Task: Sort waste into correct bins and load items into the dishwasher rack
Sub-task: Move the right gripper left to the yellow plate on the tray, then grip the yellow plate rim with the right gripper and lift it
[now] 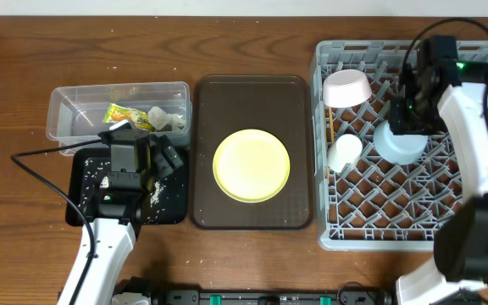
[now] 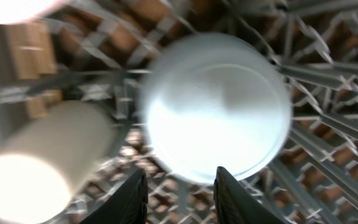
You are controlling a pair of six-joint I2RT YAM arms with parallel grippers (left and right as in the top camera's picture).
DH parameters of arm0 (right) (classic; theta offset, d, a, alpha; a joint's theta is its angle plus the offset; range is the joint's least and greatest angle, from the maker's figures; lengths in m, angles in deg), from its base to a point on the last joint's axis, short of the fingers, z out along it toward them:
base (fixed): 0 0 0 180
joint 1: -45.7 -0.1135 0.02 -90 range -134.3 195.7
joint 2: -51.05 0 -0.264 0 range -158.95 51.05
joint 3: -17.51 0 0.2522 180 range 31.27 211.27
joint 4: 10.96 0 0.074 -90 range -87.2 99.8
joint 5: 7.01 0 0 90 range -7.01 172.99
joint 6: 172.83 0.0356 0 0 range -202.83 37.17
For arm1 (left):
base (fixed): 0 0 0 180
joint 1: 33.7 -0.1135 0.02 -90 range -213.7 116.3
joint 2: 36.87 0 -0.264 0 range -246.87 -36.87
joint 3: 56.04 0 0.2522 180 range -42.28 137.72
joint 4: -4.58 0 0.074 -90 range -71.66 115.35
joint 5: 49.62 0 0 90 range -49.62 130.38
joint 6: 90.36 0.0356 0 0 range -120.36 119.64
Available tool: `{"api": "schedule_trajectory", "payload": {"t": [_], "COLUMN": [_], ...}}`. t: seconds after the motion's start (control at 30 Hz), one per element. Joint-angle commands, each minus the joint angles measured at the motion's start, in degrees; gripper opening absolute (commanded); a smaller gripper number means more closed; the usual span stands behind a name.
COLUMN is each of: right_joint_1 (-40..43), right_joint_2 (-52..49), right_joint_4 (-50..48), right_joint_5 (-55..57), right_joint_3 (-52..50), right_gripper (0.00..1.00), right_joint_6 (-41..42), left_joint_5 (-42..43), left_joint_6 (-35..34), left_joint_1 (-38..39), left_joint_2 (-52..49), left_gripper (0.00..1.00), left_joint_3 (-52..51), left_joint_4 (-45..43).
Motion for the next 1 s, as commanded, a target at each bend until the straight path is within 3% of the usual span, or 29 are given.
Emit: {"api": "schedule_trajectory", "payload": {"t": [0.0, 0.2, 0.23, 0.27, 0.3, 0.33, 0.53, 0.6, 0.77, 0.87, 0.97], "right_joint_1": [-3.52, -11.69, -13.64, -15.96, -17.44, -19.50, -32.44, -36.70, -45.40, -49.16, -51.95], "right_joint_2": [5.07, 6.58, 6.36, 6.19, 5.99, 5.68, 1.88, -0.02, -5.27, -8.20, -10.88], "right_joint_4": [-0.07, -0.11, -0.92, -2.14, -3.10, -4.48, -11.43, -13.77, -18.51, -20.46, -21.03], "right_joint_5": [-12.66, -25.73, -27.28, -29.44, -30.71, -32.48, -32.37, -29.42, -20.46, -15.41, -7.82], "right_joint_3": [0.79, 0.66, 0.35, -0.07, -0.42, -0.81, -1.53, -1.53, -1.53, -1.53, -1.53], "right_gripper": [0.34, 0.36, 0.45, 0.66, 0.93, 0.99, 0.99, 0.76, 0.40, 0.25, 0.17], "right_joint_6": [0.90, 0.94, 0.96, 1.64, 2.40, 3.39, 3.67, 3.69, 3.69, 5.09, 8.96], "left_joint_5": [-1.14, -1.14, -1.14, -1.14, -1.14, -1.14, -1.14, -1.14, -1.14, -1.14, -1.14], "left_joint_6": [0.35, 0.35, 0.35, 0.35, 0.35, 0.35, 0.35, 0.35, 0.35, 0.35, 0.35], "left_joint_1": [-0.24, -0.24, -0.24, -0.24, -0.24, -0.24, -0.24, -0.24, -0.24, -0.24, -0.24], "left_joint_2": [-0.11, -0.11, -0.11, -0.11, -0.11, -0.11, -0.11, -0.11, -0.11, -0.11, -0.11], "left_gripper": [0.98, 0.98, 0.98, 0.98, 0.98, 0.98, 0.98, 0.98, 0.98, 0.98, 0.98], "left_joint_3": [0.87, 0.87, 0.87, 0.87, 0.87, 0.87, 0.87, 0.87, 0.87, 0.87, 0.87], "left_joint_4": [-0.04, -0.02, -0.02, -0.02, -0.02, -0.02, -0.02, -0.02, -0.02, -0.04, -0.04]}}
